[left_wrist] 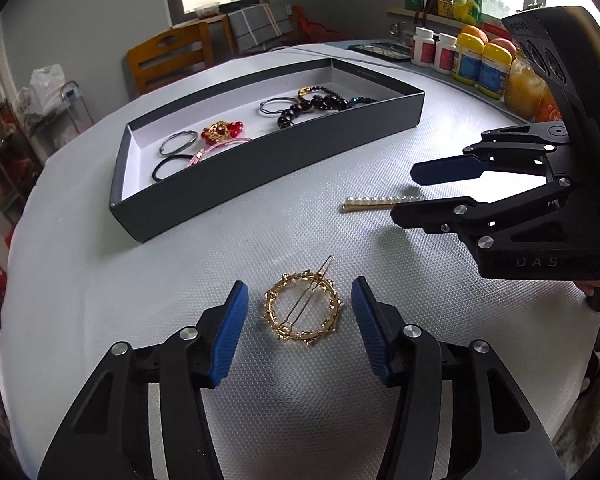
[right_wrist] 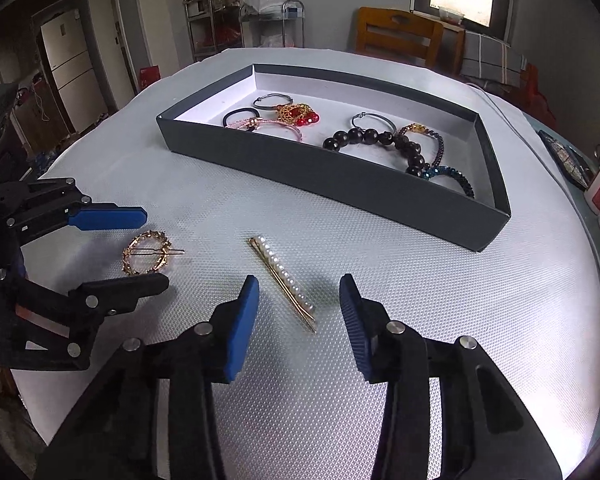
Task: Organize jewelry
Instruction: 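Grasp the gold circle hair clip with the left gripper while the right grasps the pearl hair pin, then carry the gold hair clip and pearl hair pin into the grey box and open both grippers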
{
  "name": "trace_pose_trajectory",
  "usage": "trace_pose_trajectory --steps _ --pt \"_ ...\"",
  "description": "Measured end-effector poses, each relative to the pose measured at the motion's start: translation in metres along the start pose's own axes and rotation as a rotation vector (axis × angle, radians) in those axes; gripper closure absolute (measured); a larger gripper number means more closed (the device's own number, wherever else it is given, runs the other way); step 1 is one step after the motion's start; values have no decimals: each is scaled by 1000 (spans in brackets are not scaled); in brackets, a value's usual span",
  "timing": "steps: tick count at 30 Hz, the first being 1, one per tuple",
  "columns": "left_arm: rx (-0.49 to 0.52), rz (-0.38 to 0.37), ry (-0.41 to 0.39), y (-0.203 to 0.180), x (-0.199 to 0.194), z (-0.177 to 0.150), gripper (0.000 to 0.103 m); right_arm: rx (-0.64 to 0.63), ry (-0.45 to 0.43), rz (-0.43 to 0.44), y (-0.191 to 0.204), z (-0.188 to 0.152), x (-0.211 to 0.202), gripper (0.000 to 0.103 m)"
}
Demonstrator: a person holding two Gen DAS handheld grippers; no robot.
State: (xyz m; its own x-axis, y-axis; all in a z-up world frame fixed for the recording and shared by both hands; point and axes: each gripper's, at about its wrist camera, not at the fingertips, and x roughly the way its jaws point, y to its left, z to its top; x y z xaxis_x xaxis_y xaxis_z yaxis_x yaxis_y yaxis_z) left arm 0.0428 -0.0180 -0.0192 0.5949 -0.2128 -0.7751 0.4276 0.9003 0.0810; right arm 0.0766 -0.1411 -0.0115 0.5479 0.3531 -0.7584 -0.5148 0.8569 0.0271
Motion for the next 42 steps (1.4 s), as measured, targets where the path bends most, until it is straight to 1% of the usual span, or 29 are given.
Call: trace_pose_trajectory --steps 1,4,8,9,11,13,26,30,35,39,42 --pt "1 -6 -1 0 0 0 53 -4 2 0 1 1 1 66" --pt "-4 -22 -1 1 0 0 59 -8 9 5 4 4 4 71" --pt "-13 -34 0 3 0 -1 60 -20 8 5 7 6 6 75" --pt "-11 -33 -1 3 0 -1 60 -21 8 8 8 6 6 79" --pt "-9 -29 -1 3 0 -1 60 -25 8 17 9 6 6 89" --pt "-10 -31 -1 3 0 -1 60 -29 7 17 11 5 6 94" --pt "-32 -35 -6 4 -2 0 61 -17 0 26 10 7 5 95" --pt "-28 -27 -36 3 -16 3 61 -5 -22 27 5 9 -4 95" --pt "-30 -11 -79 10 -34 12 61 13 -76 24 -4 15 -25 95" --pt "-47 17 -117 25 -47 26 61 15 -119 9 -13 26 -42 95" --pt "-46 43 -143 36 -52 44 61 12 -143 -7 -19 39 -48 95"
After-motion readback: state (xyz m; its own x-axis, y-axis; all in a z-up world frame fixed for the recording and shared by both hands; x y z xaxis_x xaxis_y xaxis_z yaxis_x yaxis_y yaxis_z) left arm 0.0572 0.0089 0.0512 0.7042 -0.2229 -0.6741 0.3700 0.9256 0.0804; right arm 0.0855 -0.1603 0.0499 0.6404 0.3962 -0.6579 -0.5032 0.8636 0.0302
